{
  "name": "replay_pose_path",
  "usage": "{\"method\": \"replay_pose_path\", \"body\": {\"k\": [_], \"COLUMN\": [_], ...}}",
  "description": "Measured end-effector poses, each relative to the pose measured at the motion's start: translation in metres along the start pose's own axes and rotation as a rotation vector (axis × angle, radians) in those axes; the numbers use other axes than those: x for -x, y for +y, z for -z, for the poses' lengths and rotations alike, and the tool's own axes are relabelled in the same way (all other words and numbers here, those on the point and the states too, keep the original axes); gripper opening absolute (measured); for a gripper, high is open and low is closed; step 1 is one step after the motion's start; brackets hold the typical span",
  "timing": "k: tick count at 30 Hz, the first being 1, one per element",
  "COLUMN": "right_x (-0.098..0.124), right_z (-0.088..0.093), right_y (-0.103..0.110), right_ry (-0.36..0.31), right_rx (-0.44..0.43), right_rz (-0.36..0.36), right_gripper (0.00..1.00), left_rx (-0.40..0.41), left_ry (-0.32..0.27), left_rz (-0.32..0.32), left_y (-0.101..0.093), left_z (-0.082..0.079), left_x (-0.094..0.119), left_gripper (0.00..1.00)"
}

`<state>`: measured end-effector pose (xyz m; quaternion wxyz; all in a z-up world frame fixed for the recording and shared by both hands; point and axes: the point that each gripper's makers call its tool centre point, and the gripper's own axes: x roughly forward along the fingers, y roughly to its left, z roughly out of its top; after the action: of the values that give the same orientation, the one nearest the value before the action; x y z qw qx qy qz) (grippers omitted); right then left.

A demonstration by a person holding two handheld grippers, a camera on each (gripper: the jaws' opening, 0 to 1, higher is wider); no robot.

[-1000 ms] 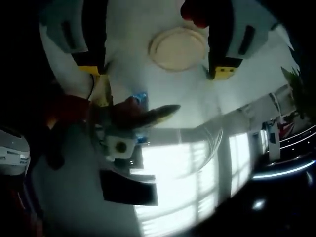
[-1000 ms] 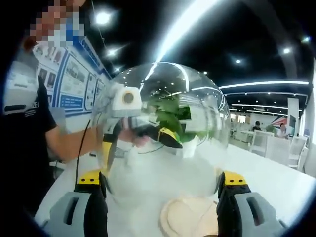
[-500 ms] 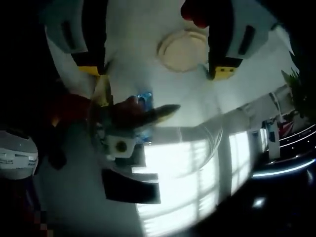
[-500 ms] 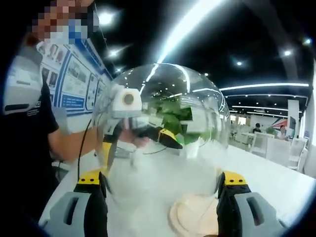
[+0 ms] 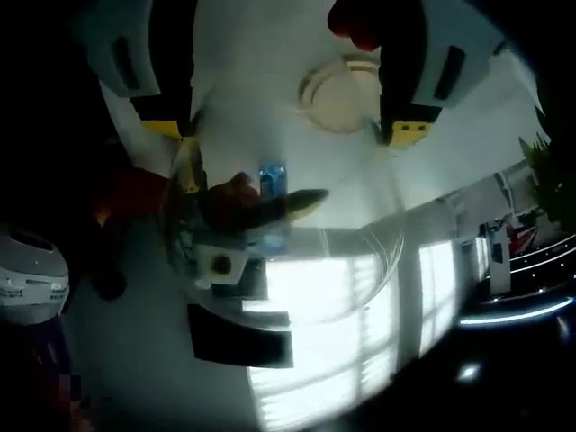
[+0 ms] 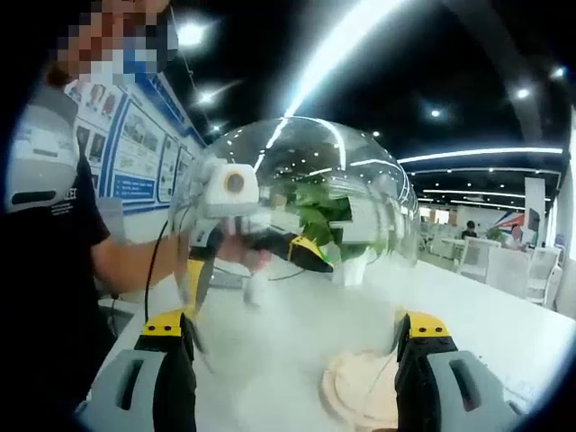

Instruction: Open the cover put in the Mizone put the cover back on

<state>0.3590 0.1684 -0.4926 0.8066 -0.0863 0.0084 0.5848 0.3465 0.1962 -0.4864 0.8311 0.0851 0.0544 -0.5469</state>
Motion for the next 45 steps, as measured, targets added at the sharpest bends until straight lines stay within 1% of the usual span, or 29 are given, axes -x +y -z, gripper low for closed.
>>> {"method": "replay_pose_path", "body": {"k": [6, 22, 24, 27, 33, 38, 42, 45], "right_x": [0.004, 0.013, 0.013, 0.013, 0.013, 0.016, 0.019, 0.021], "right_z": [-0.001, -0.002, -0.002, -0.001, -0.001, 0.001, 0.0, 0.0], "right_y": [0.008, 0.028, 0.029, 0.034, 0.038, 0.042, 0.045, 0.045], "right_ry": [0.009, -0.013, -0.01, -0.006, -0.017, -0.017, -0.03, -0.047], "right_rx": [-0.001, -0.018, -0.024, -0.052, -0.069, -0.093, -0.083, -0.08], "right_rz": [-0.006, -0.01, -0.016, -0.027, -0.038, -0.04, -0.033, -0.032], "right_gripper": [0.86, 0.87, 0.87, 0.87, 0.87, 0.87, 0.87, 0.87], "left_rx": [0.003, 0.009, 0.016, 0.049, 0.066, 0.089, 0.087, 0.09], "left_ry": [0.004, -0.006, -0.006, -0.009, -0.025, -0.024, -0.044, -0.083], "left_rz": [-0.006, -0.005, -0.008, -0.007, -0.011, -0.005, 0.001, -0.002], "left_y": [-0.009, -0.031, -0.032, -0.035, -0.038, -0.041, -0.044, -0.046], "left_z": [0.0, 0.0, 0.0, 0.002, 0.003, 0.005, 0.004, 0.004], "left_x": [0.002, 0.01, 0.01, 0.013, 0.015, 0.016, 0.015, 0.016], "left_gripper": [0.72, 0.72, 0.72, 0.72, 0.72, 0.72, 0.72, 0.72]}}
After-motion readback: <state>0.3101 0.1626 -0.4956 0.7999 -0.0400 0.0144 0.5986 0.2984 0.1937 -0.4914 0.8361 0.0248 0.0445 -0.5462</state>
